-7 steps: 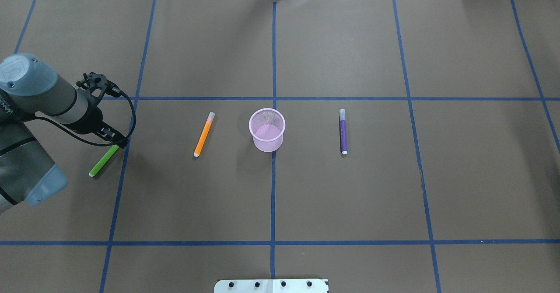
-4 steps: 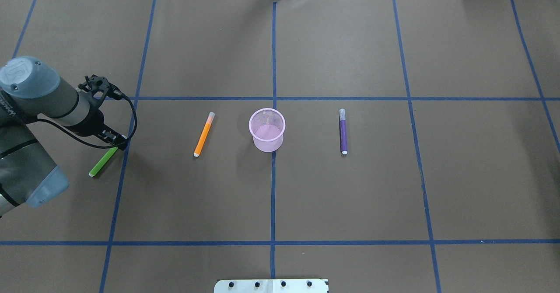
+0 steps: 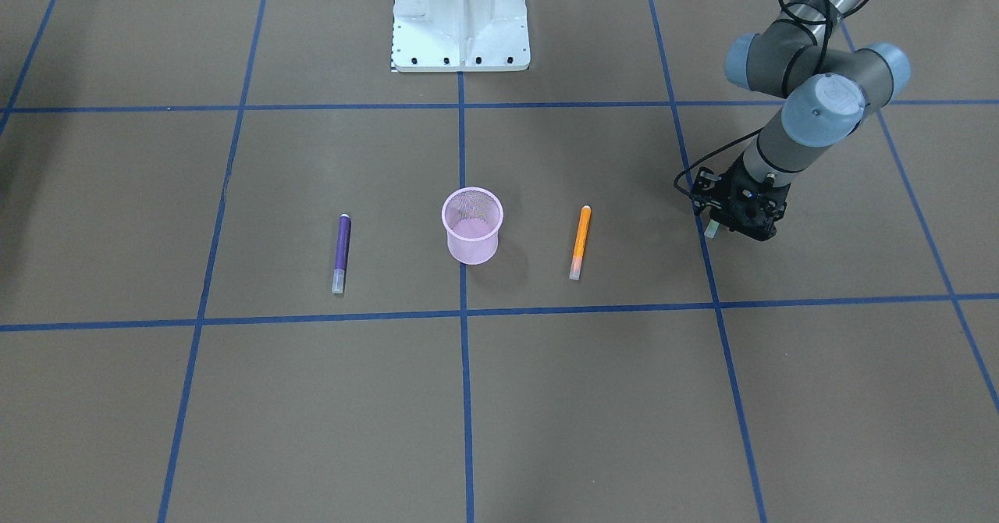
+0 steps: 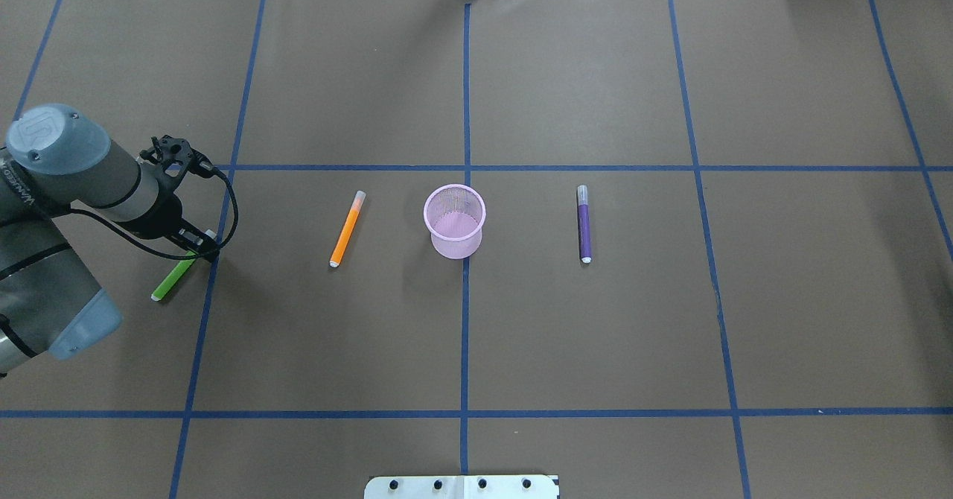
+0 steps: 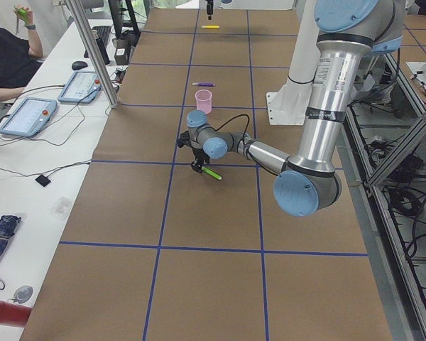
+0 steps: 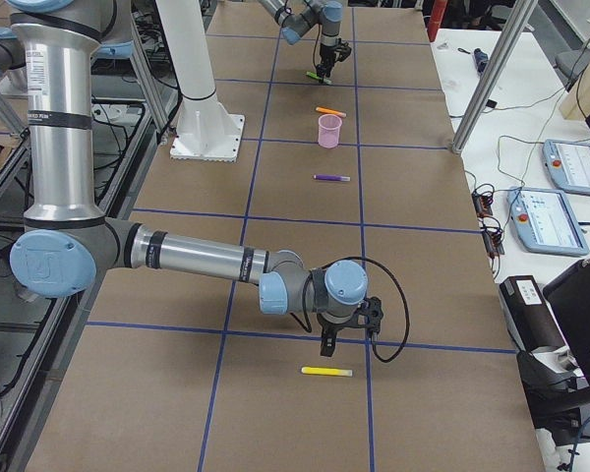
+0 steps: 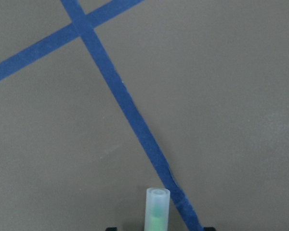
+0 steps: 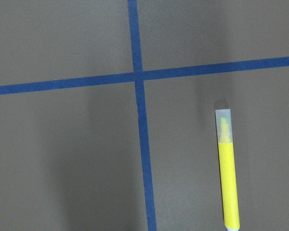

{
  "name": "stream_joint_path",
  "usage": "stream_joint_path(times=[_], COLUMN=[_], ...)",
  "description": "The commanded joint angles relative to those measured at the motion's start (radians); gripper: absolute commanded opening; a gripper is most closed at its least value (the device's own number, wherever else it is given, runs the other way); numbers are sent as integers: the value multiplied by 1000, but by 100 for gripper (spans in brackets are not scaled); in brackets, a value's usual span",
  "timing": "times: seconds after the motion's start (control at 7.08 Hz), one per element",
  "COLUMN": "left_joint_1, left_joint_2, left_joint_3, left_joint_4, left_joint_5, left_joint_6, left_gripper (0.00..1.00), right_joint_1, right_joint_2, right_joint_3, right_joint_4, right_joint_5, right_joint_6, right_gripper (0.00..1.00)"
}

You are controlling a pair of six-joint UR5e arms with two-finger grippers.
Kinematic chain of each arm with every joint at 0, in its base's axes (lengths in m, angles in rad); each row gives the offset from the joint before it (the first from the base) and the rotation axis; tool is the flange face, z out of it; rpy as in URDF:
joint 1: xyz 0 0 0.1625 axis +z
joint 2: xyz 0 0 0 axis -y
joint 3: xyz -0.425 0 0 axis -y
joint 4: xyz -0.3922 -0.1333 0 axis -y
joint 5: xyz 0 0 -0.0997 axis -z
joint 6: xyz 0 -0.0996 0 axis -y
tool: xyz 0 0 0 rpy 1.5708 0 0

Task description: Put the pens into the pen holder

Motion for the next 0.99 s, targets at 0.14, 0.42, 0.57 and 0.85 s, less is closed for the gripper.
stream_joint_path(times=[0.14,0.42,0.57,0.85], left_joint_1=[0,0,0,10], left_joint_2=[-2,-2,0,-2], left_joint_3=[0,2,2,12], left_joint_4=[0,0,0,0], left_joint_5=[0,0,0,0], left_joint_6=[0,0,0,0], left_gripper=[54,54,54,54], right_joint_1=[-2,-2,-2,-2], right_joint_2=[1,1,1,1], right_joint_3=[1,1,1,1], right_joint_4=[0,0,0,-2], right_joint_5=[4,4,3,3], right_joint_6=[2,2,2,2], right_gripper=[100,100,100,100])
